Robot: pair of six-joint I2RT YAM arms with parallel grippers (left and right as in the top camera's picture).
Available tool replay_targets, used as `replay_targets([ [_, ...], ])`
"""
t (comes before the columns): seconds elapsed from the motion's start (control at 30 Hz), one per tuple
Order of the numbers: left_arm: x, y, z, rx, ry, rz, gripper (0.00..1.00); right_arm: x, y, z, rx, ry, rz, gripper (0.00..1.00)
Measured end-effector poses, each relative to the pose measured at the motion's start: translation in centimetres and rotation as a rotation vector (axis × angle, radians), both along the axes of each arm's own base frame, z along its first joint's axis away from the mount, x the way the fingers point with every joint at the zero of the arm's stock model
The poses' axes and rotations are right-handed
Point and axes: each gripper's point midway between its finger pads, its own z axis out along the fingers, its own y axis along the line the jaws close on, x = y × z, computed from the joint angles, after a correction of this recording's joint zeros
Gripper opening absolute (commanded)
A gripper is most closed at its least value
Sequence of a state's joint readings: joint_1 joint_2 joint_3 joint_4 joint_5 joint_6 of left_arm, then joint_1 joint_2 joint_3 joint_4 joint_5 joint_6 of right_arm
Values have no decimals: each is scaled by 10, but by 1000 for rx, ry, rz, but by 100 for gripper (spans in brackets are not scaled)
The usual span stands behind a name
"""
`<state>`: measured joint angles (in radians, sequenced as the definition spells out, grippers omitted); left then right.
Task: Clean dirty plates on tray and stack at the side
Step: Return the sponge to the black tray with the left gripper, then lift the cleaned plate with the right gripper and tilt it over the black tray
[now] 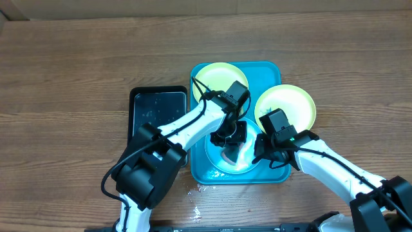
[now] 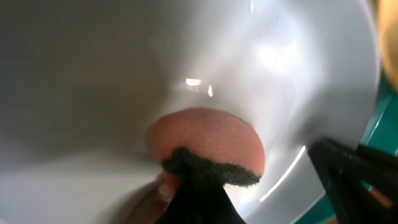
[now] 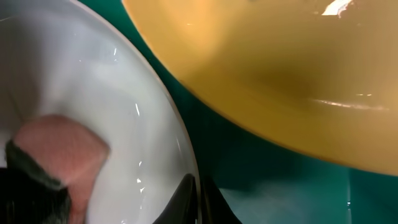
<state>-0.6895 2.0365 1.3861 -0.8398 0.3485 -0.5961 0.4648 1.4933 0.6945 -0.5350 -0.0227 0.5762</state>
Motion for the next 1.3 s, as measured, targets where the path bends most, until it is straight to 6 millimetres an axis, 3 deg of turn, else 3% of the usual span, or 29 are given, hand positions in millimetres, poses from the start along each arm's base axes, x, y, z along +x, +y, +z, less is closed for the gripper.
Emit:
replay_targets([
  [0.23, -18, 31, -3, 128, 84, 20, 4, -3, 7, 0, 27, 12, 21, 4],
  [0.43, -6, 74, 9, 287, 0, 59, 4, -4, 10, 1, 35, 14, 29, 4],
  [0.6, 18, 100, 56, 287, -158, 132, 4, -4, 9, 1, 35, 14, 28, 4],
  [0.73, 21, 121, 103, 250, -251, 195, 4, -4, 9, 1, 34, 14, 28, 4],
  [0.8, 21, 142, 126, 256, -298, 241, 4, -4, 9, 1, 34, 14, 28, 4],
  [0.97, 35, 201, 155, 344, -404, 367, 4, -4, 9, 1, 34, 13, 28, 4],
  [1.1, 50, 228, 146, 386, -431, 414, 4, -2, 10, 1, 36, 2, 28, 4],
  [1.27, 51, 233, 84, 415, -375, 385, 4, 2, 10, 2, 36, -14, 26, 4],
  [1.3, 48, 233, 70, 424, -347, 371, 9, 2, 10, 2, 36, -14, 25, 4],
])
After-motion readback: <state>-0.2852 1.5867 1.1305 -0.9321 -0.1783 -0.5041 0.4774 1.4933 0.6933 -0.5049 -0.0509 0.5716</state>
